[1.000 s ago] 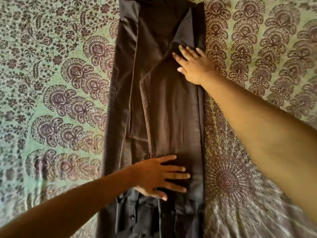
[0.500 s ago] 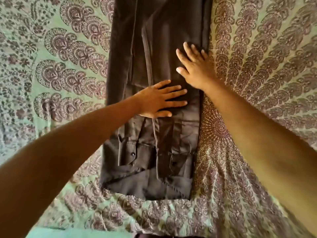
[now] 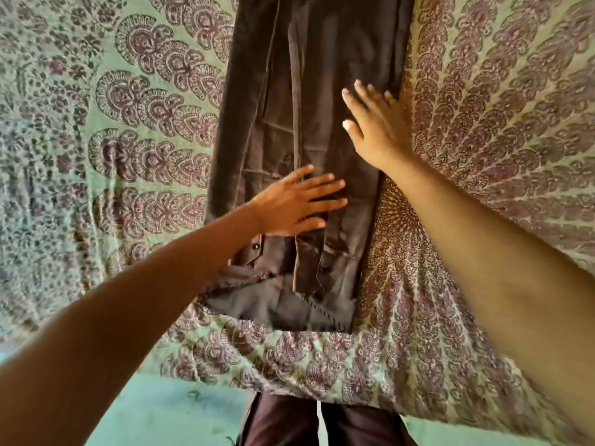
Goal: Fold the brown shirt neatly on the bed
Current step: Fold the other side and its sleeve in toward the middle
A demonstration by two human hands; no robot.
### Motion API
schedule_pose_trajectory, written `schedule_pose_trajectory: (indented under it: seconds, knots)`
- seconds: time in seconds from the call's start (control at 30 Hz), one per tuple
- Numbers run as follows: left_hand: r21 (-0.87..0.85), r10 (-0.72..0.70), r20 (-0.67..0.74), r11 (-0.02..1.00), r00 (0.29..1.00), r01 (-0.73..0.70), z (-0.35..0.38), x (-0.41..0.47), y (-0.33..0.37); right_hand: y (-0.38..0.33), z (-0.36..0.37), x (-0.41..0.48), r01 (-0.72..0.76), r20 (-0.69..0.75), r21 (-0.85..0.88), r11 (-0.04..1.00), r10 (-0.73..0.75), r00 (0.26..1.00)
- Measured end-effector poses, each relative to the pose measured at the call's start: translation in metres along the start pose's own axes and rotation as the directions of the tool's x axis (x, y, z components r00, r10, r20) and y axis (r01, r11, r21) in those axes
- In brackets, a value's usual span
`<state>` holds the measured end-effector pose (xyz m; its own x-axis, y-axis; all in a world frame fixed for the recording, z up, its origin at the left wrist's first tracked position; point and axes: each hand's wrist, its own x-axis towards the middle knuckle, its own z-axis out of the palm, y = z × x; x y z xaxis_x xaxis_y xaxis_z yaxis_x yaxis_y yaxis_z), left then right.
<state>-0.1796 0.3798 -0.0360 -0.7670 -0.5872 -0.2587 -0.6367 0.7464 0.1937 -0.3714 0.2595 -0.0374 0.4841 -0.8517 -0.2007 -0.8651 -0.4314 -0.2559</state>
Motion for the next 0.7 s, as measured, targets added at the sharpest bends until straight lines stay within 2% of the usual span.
schedule_pose_trajectory:
  seconds: [0.1, 0.17, 0.27, 0.37, 0.47, 0.53, 0.6, 0.7]
  knots:
    - [0.051, -0.013, 0.055, 0.999, 0.998, 0.01, 0.005, 0.009, -0.008, 0.0, 0.017, -0.045, -0.013, 0.031, 0.029, 0.999, 0.012, 0.999]
    - [0.066, 0.025, 0.055, 0.997, 0.998, -0.028, 0.017, -0.001, 0.008, 0.002, 0.028, -0.068, -0.024, 0.107, -0.045, 0.999, 0.029, 0.994]
    - [0.022, 0.076, 0.057, 0.997, 0.995, -0.078, 0.03, -0.034, 0.043, 0.004, 0.033, -0.072, -0.055, 0.16, -0.113, 0.992, 0.073, 0.984]
    - [-0.01, 0.081, 0.141, 0.997, 0.987, -0.08, 0.029, -0.071, 0.064, 0.0, 0.028, -0.067, -0.083, 0.233, -0.111, 0.99, 0.107, 0.967]
    - [-0.074, -0.085, 0.065, 0.993, 0.994, 0.09, 0.016, -0.099, 0.06, -0.006, 0.022, -0.068, -0.103, 0.207, -0.089, 0.991, 0.119, 0.971]
    - [-0.151, -0.272, -0.023, 0.952, 0.962, 0.266, 0.003, -0.116, 0.051, -0.013, 0.018, -0.079, -0.079, 0.138, -0.048, 0.996, 0.085, 0.987]
    - [-0.153, -0.36, -0.076, 0.926, 0.93, 0.346, -0.007, -0.131, 0.037, -0.018, 0.018, -0.1, 0.004, 0.068, -0.022, 1.0, -0.003, 0.998]
    - [-0.046, -0.267, -0.029, 0.963, 0.963, 0.266, 0.0, -0.155, 0.011, -0.024, 0.026, -0.145, 0.198, 0.079, -0.096, 0.976, -0.19, 0.978]
